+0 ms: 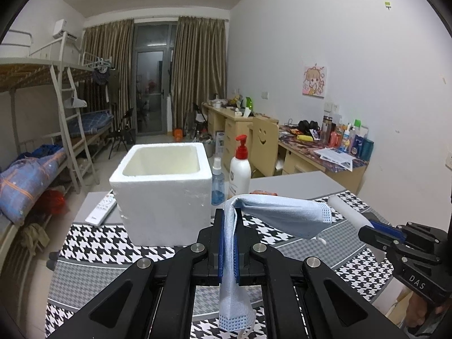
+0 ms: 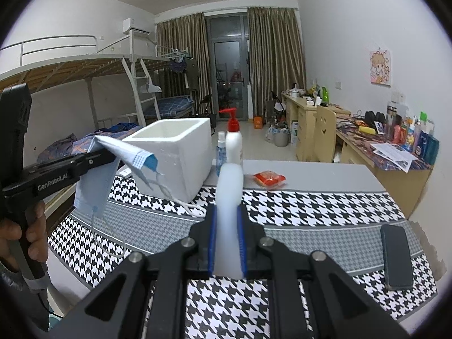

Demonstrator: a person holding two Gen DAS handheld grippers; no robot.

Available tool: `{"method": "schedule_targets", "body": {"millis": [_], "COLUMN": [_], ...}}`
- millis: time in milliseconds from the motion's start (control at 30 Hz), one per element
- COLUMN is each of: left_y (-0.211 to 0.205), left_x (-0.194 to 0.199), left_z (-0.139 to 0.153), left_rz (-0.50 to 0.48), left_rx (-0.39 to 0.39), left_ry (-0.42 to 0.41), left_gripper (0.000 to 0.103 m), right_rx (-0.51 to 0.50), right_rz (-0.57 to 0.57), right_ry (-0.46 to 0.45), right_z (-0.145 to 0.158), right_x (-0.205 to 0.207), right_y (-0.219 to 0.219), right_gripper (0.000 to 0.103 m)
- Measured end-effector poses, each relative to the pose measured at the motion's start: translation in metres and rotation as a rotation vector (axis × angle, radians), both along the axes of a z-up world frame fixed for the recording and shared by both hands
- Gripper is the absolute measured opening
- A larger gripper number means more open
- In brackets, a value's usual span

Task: Organize soft objects
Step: 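Carry the mask in the left tool while the right tool carries the roller over the foam box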

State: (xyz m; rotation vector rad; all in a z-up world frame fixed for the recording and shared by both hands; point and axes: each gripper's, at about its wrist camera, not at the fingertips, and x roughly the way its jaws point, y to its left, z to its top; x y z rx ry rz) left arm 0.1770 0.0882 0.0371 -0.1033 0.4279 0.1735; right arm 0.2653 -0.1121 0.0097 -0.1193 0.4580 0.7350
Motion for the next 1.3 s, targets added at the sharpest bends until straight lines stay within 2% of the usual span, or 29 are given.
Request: {"method": "schedule_targets", "body": {"millis": [1300], "left_y": [0.028], "left_x": [0.017], "left_z": [0.044], "left_rz": [0.095], "left_rx": [0.068], "left_ry": [-0.064], "left_gripper": [0.005], "right_rx": [0.01], "right_rz": [0.095], "right_ry": [-0.059], "right_z": [0.042], "right_x": [0.009], "right_y": [0.058], "right_gripper": [0.017]}}
